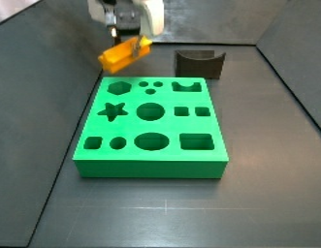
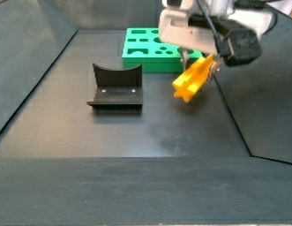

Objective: Pick up the star object. Move up. Place the star object on the fixture. Regrasp the star object. Move to above the board. Insert the star object.
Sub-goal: Move up, then place the star object on the fixture.

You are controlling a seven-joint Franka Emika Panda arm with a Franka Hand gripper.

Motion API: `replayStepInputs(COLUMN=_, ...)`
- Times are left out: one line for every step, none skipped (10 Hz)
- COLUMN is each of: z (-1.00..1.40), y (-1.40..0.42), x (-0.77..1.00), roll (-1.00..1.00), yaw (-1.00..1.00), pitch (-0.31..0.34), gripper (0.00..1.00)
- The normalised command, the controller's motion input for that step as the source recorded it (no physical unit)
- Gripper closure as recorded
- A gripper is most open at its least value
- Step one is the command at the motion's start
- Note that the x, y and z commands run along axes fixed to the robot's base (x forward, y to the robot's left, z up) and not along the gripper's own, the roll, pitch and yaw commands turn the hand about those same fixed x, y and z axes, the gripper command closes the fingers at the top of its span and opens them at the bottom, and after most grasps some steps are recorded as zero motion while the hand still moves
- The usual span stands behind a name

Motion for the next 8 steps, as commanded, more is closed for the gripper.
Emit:
replayStepInputs(z=0.35, y=0.02, x=0.0, roll=0.03, yaw=-0.01, pitch=0.058, gripper=1.0)
replayStepInputs(z=0.21, y=0.02, x=-0.01, roll=0.04, yaw=-0.01, pitch=0.056, gripper=1.0)
replayStepInputs(z=1.0, y=0.0, x=0.0, roll=0.0, yaw=0.0, pitch=0.0, gripper=1.0)
replayStepInputs(z=1.0, y=0.0, x=-0.01, roll=0.0, yaw=0.0, pitch=0.013, gripper=1.0)
replayStepInputs(z=1.0, y=0.0, x=-0.01, roll=0.01, yaw=0.0, pitch=0.019, gripper=1.0)
replayStepInputs(z=1.0, y=0.01, x=-0.02, roll=0.02, yaw=0.0, pitch=0.027, gripper=1.0)
replayStepInputs(z=1.0, y=0.01, x=-0.02, roll=0.03, yaw=-0.01, pitch=0.032, gripper=1.0)
replayStepInputs(z=0.97, y=0.02, x=-0.02, roll=0.04, yaw=-0.01, pitch=0.042, gripper=1.0)
